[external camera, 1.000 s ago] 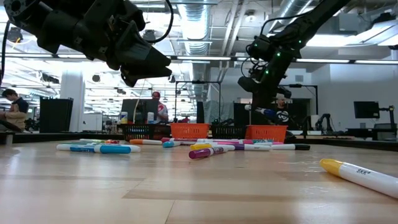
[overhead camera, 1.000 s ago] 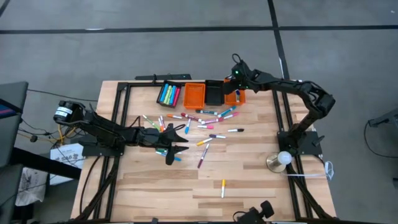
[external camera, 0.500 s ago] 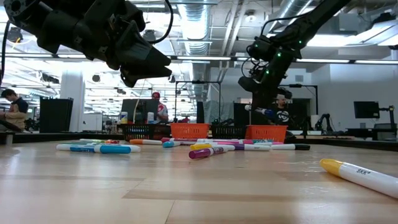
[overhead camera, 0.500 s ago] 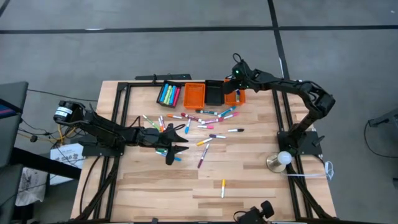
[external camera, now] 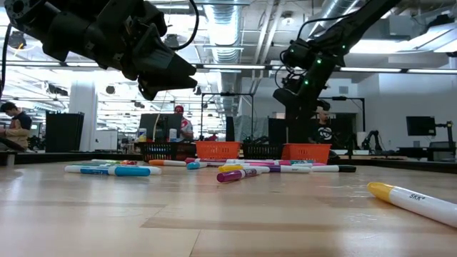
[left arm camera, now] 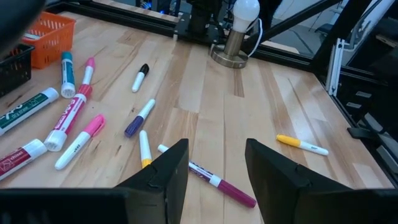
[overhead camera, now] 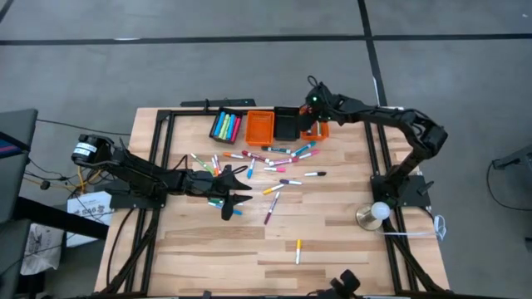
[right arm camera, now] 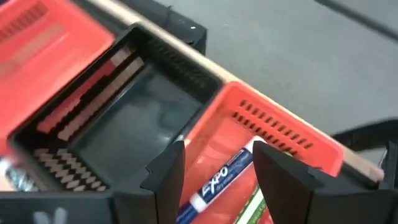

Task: Pick & Place Markers
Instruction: Put the big light blue marker pen into the right orange basket

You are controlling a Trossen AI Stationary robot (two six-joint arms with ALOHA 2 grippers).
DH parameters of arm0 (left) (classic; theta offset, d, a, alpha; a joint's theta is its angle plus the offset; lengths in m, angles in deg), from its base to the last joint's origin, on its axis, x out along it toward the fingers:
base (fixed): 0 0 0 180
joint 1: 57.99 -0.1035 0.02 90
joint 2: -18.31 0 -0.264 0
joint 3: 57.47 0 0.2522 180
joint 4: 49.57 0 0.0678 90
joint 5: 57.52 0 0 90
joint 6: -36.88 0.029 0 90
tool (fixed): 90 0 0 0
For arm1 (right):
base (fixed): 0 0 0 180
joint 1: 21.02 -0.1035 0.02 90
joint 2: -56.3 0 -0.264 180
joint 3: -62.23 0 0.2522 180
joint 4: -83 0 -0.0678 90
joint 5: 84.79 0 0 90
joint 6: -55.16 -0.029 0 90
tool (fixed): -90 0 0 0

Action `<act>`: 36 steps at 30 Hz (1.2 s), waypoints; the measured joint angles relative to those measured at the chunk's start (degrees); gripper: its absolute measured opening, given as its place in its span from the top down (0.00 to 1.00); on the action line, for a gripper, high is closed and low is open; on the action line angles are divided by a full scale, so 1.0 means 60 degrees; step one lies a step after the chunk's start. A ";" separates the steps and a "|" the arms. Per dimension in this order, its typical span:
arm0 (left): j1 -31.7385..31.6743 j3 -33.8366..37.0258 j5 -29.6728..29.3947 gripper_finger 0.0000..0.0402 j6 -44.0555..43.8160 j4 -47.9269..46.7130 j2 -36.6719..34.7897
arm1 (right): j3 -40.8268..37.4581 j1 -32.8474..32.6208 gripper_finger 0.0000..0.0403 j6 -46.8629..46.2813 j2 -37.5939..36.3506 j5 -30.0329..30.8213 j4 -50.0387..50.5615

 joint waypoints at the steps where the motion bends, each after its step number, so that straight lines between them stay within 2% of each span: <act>1: -0.0002 0.0000 -0.0002 0.61 0.0002 0.0000 0.0000 | 0.0000 -0.0127 0.55 0.0292 0.0000 -0.0006 0.0004; 17: -0.0003 0.0000 0.0001 0.61 -0.0049 -0.0003 0.0000 | 0.0000 -0.2927 0.69 0.4906 0.0004 -0.0036 0.2073; 21: -0.0003 0.0000 -0.0003 0.61 -0.0051 -0.0002 0.0000 | -0.0001 -0.3327 0.74 0.6036 0.0004 -0.0446 0.2558; 24: 0.0000 0.0000 0.0001 0.61 -0.0053 -0.0003 0.0000 | -0.0004 -0.3516 0.76 0.6279 0.0004 -0.0771 0.2477; 32: -0.0002 0.0000 0.0001 0.61 -0.0053 0.0000 0.0000 | -0.0004 -0.3531 0.77 0.6230 0.0007 -0.0806 0.1697; 36: 0.0001 0.0000 0.0001 0.61 -0.0053 0.0000 0.0000 | -0.0079 -0.3413 0.77 0.6128 0.0007 -0.1251 0.1738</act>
